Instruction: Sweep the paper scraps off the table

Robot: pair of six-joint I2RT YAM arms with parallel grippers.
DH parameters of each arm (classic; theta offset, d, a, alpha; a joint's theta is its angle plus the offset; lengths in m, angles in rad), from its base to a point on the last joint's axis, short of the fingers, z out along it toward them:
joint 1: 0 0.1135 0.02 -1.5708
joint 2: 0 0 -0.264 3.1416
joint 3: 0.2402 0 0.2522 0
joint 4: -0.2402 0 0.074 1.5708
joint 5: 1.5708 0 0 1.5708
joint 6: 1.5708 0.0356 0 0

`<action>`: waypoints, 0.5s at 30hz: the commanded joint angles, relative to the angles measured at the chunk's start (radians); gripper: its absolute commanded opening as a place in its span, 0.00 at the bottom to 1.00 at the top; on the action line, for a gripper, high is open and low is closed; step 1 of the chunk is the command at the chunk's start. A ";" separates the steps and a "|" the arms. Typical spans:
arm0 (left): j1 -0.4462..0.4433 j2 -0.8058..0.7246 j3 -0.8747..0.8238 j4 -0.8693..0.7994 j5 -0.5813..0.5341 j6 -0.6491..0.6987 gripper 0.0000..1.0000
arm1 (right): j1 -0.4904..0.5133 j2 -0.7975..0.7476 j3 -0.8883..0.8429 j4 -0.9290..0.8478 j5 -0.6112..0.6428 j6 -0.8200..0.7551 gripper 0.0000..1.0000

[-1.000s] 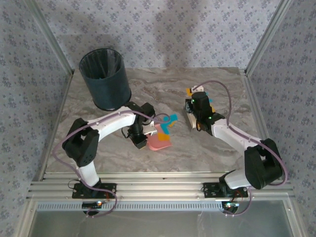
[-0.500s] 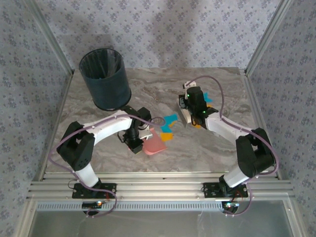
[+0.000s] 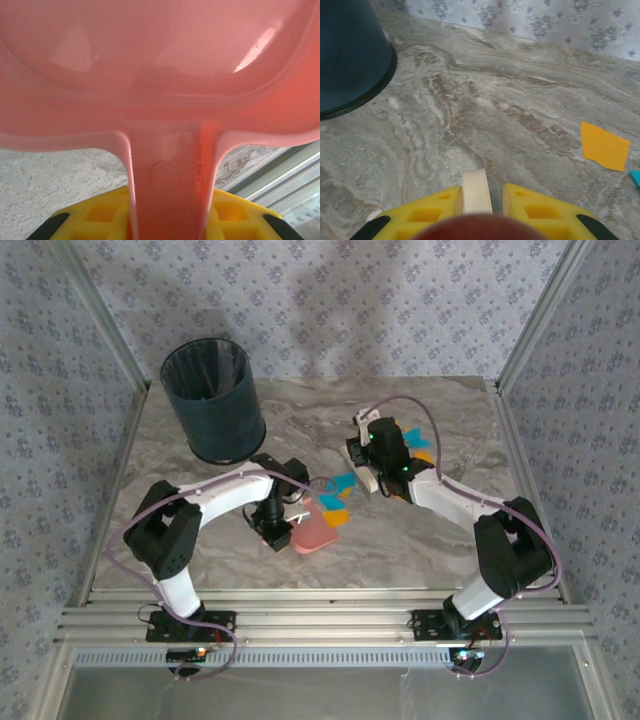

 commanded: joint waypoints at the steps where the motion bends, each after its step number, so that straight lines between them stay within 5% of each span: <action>1: -0.003 0.037 0.032 -0.020 0.004 -0.026 0.00 | 0.018 -0.019 -0.029 -0.075 -0.047 -0.026 0.00; 15: 0.004 0.067 0.074 -0.001 -0.033 -0.045 0.00 | 0.104 -0.098 -0.099 -0.078 -0.033 0.027 0.00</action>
